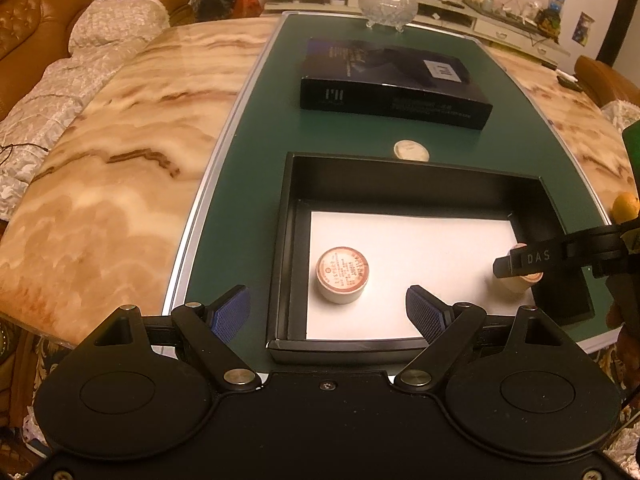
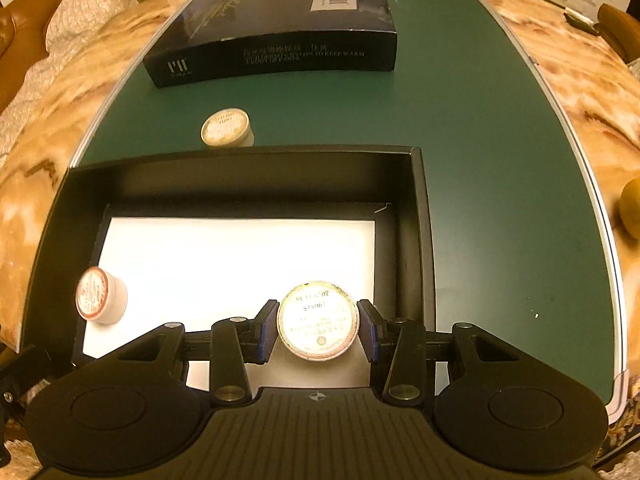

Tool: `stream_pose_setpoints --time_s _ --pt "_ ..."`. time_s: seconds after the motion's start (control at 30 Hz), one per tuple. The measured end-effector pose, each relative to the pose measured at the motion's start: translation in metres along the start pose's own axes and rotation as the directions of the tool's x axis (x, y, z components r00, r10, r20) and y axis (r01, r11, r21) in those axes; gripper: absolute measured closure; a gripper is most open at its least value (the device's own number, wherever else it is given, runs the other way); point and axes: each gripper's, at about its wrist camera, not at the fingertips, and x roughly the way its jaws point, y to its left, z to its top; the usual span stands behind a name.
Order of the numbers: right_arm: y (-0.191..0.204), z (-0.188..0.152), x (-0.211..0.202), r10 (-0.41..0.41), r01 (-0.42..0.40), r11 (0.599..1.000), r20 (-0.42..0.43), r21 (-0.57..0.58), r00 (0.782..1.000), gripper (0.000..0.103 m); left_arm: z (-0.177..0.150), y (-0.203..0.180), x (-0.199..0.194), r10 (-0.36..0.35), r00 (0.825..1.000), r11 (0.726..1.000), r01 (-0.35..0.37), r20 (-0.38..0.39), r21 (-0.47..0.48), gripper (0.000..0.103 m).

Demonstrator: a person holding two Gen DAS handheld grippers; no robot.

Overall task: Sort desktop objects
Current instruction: 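Carry the white-lidded tin into the tray and lower it onto the paper, then open the right gripper and lift it away from the tray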

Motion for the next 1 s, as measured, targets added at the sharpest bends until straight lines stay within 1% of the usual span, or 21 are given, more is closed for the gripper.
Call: stream_pose_setpoints --time_s 0.17,0.37,0.5,0.63,0.73,0.83,0.9,0.93,1.0 --pt "0.007 -0.003 0.003 -0.013 0.012 1.000 -0.021 -0.023 1.000 0.058 -0.001 0.002 -0.001 0.002 1.000 1.000 -0.002 0.002 -0.004 0.018" --pt "0.018 -0.005 0.009 -0.068 0.066 0.996 -0.025 -0.059 0.997 0.057 -0.001 0.004 -0.001 0.006 1.000 1.000 -0.006 0.001 -0.008 0.018" --pt "0.019 -0.005 0.010 -0.068 0.067 0.996 -0.028 -0.059 0.997 0.057 0.000 0.006 -0.002 0.010 1.000 1.000 -0.010 0.002 -0.012 0.018" --pt "0.018 -0.006 0.007 -0.052 0.052 0.998 -0.017 -0.045 0.998 0.049 0.000 0.007 -0.003 0.017 1.000 1.000 -0.016 0.003 -0.011 0.018" --pt "0.013 -0.008 0.001 -0.018 0.018 1.000 0.010 -0.024 1.000 0.049 0.002 0.006 -0.003 0.024 1.000 1.000 -0.024 0.006 -0.005 0.018" --pt "0.006 -0.011 -0.010 0.023 -0.024 1.000 0.060 0.007 0.998 0.048 0.007 0.003 -0.003 0.032 0.999 0.999 -0.032 0.009 0.003 0.018" --pt "0.004 -0.016 -0.021 0.025 -0.029 0.999 0.106 0.034 0.994 0.043 0.011 0.001 -0.003 0.034 0.999 0.999 -0.034 0.014 0.006 0.016" --pt "0.003 -0.018 -0.026 0.023 -0.029 0.998 0.128 0.047 0.991 0.038 0.013 -0.001 -0.003 0.035 0.999 0.999 -0.035 0.018 0.006 0.015" --pt "0.003 -0.026 -0.035 0.013 -0.025 0.997 0.168 0.071 0.986 0.037 0.019 -0.004 -0.002 0.038 0.999 0.999 -0.039 0.026 0.009 0.011"
